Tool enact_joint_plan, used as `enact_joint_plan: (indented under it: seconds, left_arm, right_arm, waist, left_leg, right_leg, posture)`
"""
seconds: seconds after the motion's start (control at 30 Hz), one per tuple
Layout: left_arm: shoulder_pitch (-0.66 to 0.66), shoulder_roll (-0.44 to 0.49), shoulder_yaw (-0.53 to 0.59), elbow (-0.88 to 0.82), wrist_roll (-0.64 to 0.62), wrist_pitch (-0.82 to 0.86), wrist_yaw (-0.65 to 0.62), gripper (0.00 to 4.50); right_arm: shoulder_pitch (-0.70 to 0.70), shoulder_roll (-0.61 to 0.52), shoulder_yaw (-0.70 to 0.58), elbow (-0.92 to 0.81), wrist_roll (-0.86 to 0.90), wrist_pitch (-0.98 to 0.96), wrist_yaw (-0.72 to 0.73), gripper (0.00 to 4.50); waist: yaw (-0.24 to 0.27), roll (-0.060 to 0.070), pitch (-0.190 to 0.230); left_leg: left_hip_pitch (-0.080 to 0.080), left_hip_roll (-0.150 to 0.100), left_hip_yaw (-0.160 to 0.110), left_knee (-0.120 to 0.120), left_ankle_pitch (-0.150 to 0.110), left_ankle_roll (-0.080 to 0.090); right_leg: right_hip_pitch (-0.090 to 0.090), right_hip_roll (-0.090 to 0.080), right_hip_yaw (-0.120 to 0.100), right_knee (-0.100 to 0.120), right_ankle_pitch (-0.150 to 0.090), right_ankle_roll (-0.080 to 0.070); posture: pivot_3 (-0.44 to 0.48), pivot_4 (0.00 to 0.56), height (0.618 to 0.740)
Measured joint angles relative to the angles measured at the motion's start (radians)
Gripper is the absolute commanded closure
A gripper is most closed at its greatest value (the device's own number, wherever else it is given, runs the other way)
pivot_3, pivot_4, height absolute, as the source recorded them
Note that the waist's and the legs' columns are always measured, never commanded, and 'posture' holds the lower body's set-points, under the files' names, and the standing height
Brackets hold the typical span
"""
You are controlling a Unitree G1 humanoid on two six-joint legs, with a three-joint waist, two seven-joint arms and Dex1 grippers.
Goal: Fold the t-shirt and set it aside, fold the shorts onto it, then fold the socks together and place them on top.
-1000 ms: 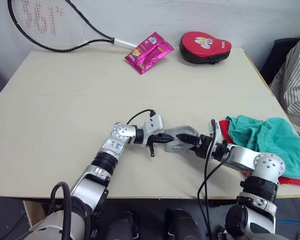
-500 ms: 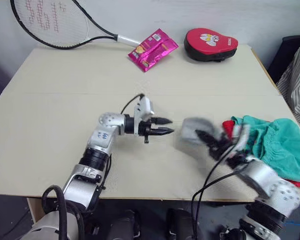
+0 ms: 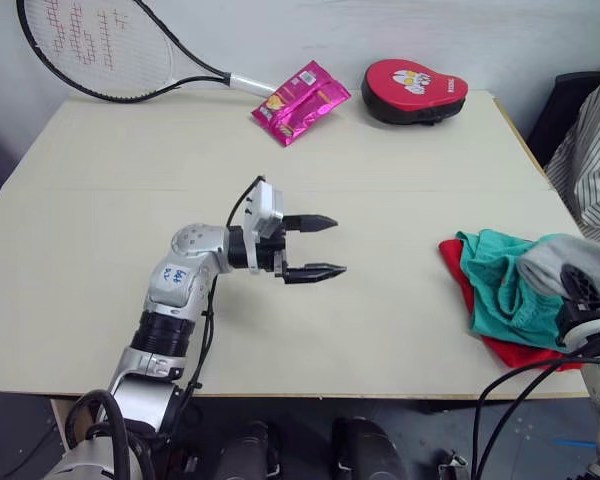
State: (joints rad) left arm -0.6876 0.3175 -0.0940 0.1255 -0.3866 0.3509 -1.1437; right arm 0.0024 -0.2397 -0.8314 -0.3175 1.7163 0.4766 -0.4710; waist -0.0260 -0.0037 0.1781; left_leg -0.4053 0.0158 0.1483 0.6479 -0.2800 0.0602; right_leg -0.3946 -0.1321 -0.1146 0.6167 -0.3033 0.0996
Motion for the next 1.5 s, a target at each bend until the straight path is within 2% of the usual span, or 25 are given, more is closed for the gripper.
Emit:
enact_joint_plan:
  seconds: [0.1, 0.23, 0.37, 0.47, 0.53, 0.63, 0.7, 0.77, 0.87, 0.93, 0.97, 1.03, 1.1, 1.17, 1.23, 1.3, 1.4, 1.5]
  left_arm:
    - [0.003, 0.004, -0.005, -0.023, 0.000, 0.000, 0.011, 0.00]
    - [0.013, 0.015, -0.004, -0.047, -0.002, -0.002, 0.025, 0.00]
    - [0.028, 0.043, -0.004, -0.075, -0.013, 0.013, 0.015, 0.00]
    - [0.029, 0.059, -0.002, -0.076, -0.020, 0.016, 0.014, 0.00]
    - [0.030, 0.071, -0.005, -0.072, -0.013, -0.008, 0.013, 0.00]
    - [0.023, 0.126, -0.001, -0.032, 0.015, -0.070, -0.005, 0.00]
    - [0.020, 0.159, 0.005, 0.009, 0.025, -0.096, -0.025, 0.00]
    - [0.018, 0.199, 0.012, 0.048, 0.033, -0.117, -0.052, 0.00]
    - [0.036, 0.244, 0.034, 0.051, 0.037, -0.148, -0.075, 0.00]
    - [0.075, 0.269, 0.040, 0.042, 0.043, -0.171, -0.075, 0.00]
    - [0.104, 0.293, 0.043, 0.042, 0.054, -0.184, -0.071, 0.00]
    - [0.148, 0.324, 0.060, 0.043, 0.068, -0.200, -0.058, 0.00]
    - [0.177, 0.349, 0.096, 0.041, 0.078, -0.201, -0.023, 0.00]
    - [0.207, 0.376, 0.129, 0.031, 0.085, -0.215, 0.004, 0.00]
    - [0.278, 0.444, 0.160, 0.016, 0.128, -0.245, 0.043, 0.00]
    - [0.320, 0.471, 0.183, 0.025, 0.153, -0.265, 0.072, 0.00]
    - [0.389, 0.491, 0.231, 0.019, 0.154, -0.285, 0.094, 0.00]
    - [0.467, 0.501, 0.254, -0.008, 0.153, -0.287, 0.108, 0.00]
  right_arm:
    - [-0.026, 0.054, 0.008, 0.088, -0.067, -0.085, 0.036, 4.37]
    - [-0.012, 0.063, 0.056, 0.132, -0.076, -0.079, 0.051, 3.03]
    - [0.031, 0.057, 0.064, 0.081, -0.011, -0.066, 0.021, 1.71]
    - [0.121, 0.017, 0.067, 0.009, 0.073, -0.032, -0.034, 0.64]
    - [0.211, -0.059, 0.067, -0.028, 0.146, 0.012, -0.070, 0.05]
    - [0.346, -0.200, 0.026, -0.048, 0.227, 0.113, -0.104, 0.05]
    - [0.443, -0.301, -0.004, -0.042, 0.237, 0.218, -0.067, 0.05]
    - [0.587, -0.450, -0.054, -0.024, 0.232, 0.367, 0.050, 0.05]
    - [0.762, -0.623, -0.189, -0.035, 0.090, 0.518, 0.359, 0.05]
    - [0.860, -0.702, -0.244, -0.065, -0.155, 0.464, 0.669, 0.05]
    - [0.921, -0.741, -0.254, -0.079, -0.325, 0.392, 0.849, 0.05]
    - [0.977, -0.800, -0.235, -0.077, -0.596, 0.219, 1.110, 0.05]
    - [0.912, -0.835, -0.178, -0.055, -0.813, 0.004, 1.318, 0.05]
    - [0.777, -0.883, -0.083, -0.032, -0.920, -0.116, 1.414, 0.05]
    - [0.493, -0.904, 0.122, -0.012, -0.976, -0.197, 1.429, 0.05]
    - [0.273, -0.898, 0.306, 0.008, -1.037, -0.272, 1.448, 0.05]
    - [0.009, -0.820, 0.545, 0.101, -1.180, -0.387, 1.499, 0.05]
    - [-0.197, -0.701, 0.723, 0.261, -1.324, -0.518, 1.539, 0.05]
  waist:
    - [0.001, 0.000, 0.000]
    - [0.000, 0.000, 0.000]
    - [-0.001, 0.001, 0.000]
    - [0.003, 0.001, 0.000]
    - [0.009, 0.001, 0.000]
    - [0.018, 0.001, 0.000]
    - [0.023, 0.001, 0.000]
    - [0.025, 0.002, 0.000]
    - [0.025, 0.002, 0.001]
    - [0.025, 0.002, 0.000]
    - [0.025, 0.001, 0.001]
    - [0.027, -0.001, 0.002]
    - [0.028, -0.006, 0.005]
    - [0.025, -0.008, 0.006]
    - [0.008, -0.011, 0.007]
    - [0.004, -0.008, 0.010]
    - [0.020, -0.008, 0.012]
    - [0.025, -0.007, 0.013]
  left_leg:
    - [0.000, 0.000, 0.000, 0.000, 0.000, 0.000]
    - [0.000, 0.000, 0.000, 0.000, 0.000, 0.000]
    - [0.000, 0.001, -0.001, -0.001, 0.000, -0.001]
    - [0.000, 0.001, -0.002, -0.001, 0.000, -0.001]
    - [0.000, 0.001, -0.002, -0.001, -0.001, 0.000]
    - [0.000, 0.001, -0.001, -0.001, -0.001, 0.001]
    - [0.000, 0.001, -0.001, -0.001, -0.002, 0.002]
    - [-0.001, 0.001, -0.001, -0.001, -0.005, 0.008]
    - [-0.001, 0.002, -0.001, -0.001, -0.006, 0.008]
    - [0.000, 0.002, 0.001, -0.001, -0.008, 0.010]
    - [-0.001, 0.002, 0.001, -0.001, -0.008, 0.009]
    - [-0.001, 0.003, 0.001, -0.001, -0.009, 0.008]
    - [-0.001, 0.003, 0.000, -0.001, -0.010, 0.004]
    - [-0.001, 0.002, 0.000, 0.000, -0.009, -0.001]
    - [0.001, 0.003, 0.001, 0.000, -0.008, -0.005]
    - [0.000, 0.003, 0.001, 0.000, -0.008, -0.006]
    - [0.000, 0.004, 0.000, 0.000, -0.007, -0.009]
    - [-0.002, 0.003, 0.000, 0.000, -0.005, -0.004]
  right_leg:
    - [0.000, 0.000, 0.000, 0.000, 0.000, 0.000]
    - [0.000, 0.000, 0.001, 0.000, 0.000, 0.000]
    - [0.000, 0.000, 0.001, 0.001, -0.001, -0.001]
    - [0.000, 0.000, 0.000, 0.000, -0.001, -0.002]
    - [0.000, -0.002, 0.001, -0.001, -0.001, -0.002]
    - [0.000, -0.002, 0.001, -0.002, -0.001, -0.002]
    - [0.000, -0.002, 0.001, -0.003, -0.001, -0.002]
    - [0.000, -0.002, 0.001, -0.004, -0.001, -0.002]
    - [0.001, 0.000, 0.000, -0.007, -0.001, -0.001]
    - [0.001, 0.000, 0.001, -0.008, 0.000, 0.000]
    - [0.001, 0.001, 0.000, -0.008, 0.000, 0.000]
    - [0.001, 0.002, -0.001, -0.009, 0.000, 0.000]
    - [0.001, 0.001, -0.002, -0.009, 0.000, 0.001]
    - [0.001, 0.000, -0.001, -0.009, 0.001, 0.002]
    - [0.001, 0.000, -0.001, -0.010, 0.002, 0.000]
    - [0.000, -0.001, -0.001, -0.009, 0.001, -0.001]
    - [-0.001, -0.002, -0.004, -0.007, 0.000, -0.004]
    - [-0.001, -0.002, -0.005, -0.006, -0.001, -0.004]
  posture:
    - [0.000, 0.150, 0.740]
    - [0.000, 0.150, 0.740]
    - [0.000, 0.150, 0.740]
    - [0.000, 0.150, 0.740]
    - [0.000, 0.150, 0.740]
    - [0.000, 0.150, 0.740]
    - [0.000, 0.150, 0.740]
    - [0.000, 0.150, 0.740]
    - [0.000, 0.150, 0.740]
    - [0.000, 0.150, 0.740]
    - [0.000, 0.150, 0.740]
    - [0.000, 0.150, 0.740]
    - [0.000, 0.150, 0.740]
    - [0.000, 0.150, 0.740]
    - [0.000, 0.150, 0.740]
    - [0.000, 0.150, 0.740]
    - [0.000, 0.150, 0.740]
    - [0.000, 0.150, 0.740]
